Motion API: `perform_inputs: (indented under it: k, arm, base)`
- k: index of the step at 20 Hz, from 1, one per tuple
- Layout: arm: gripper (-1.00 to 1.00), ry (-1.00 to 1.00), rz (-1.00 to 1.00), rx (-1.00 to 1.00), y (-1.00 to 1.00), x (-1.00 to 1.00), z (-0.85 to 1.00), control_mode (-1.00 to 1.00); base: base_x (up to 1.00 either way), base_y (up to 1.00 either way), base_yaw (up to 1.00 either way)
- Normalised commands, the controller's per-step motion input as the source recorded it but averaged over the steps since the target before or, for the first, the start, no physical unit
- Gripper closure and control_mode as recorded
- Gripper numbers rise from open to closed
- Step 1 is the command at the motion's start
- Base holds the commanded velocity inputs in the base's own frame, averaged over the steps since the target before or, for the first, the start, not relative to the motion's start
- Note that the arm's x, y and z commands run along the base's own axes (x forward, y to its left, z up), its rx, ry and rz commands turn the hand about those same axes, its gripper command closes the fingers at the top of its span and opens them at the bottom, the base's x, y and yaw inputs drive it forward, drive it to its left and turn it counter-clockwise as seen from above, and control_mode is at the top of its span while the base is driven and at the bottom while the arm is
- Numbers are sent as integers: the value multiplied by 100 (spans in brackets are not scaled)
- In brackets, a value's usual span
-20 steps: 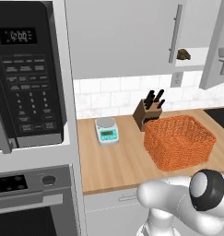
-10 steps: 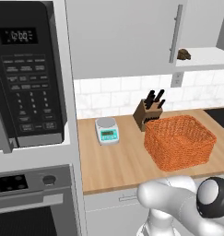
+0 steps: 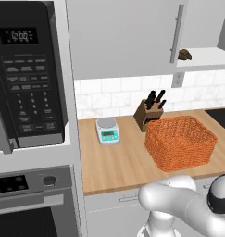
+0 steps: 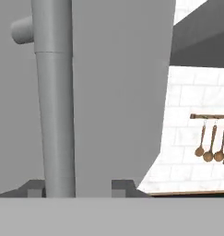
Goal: Open the cabinet, pick up the bread from the cabinet and place it in the basket. Then move the basket to the dining counter.
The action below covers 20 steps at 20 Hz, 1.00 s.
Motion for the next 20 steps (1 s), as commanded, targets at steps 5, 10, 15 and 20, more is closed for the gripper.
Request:
perform_inputs:
  k: [5,10,15,20]
  arm:
    - [100,-28,-24,16,19,-83,-20,-100]
    - [100,-51,-11,19,100,-100,-20,-100]
    - [100,-40,-7,11,100,-53,-84,-100]
    - [100,-31,-14,6,100,26,-54,-100]
  base:
    - [0,0,0]
    - [0,0,0]
    - [0,0,0]
    - [0,0,0]
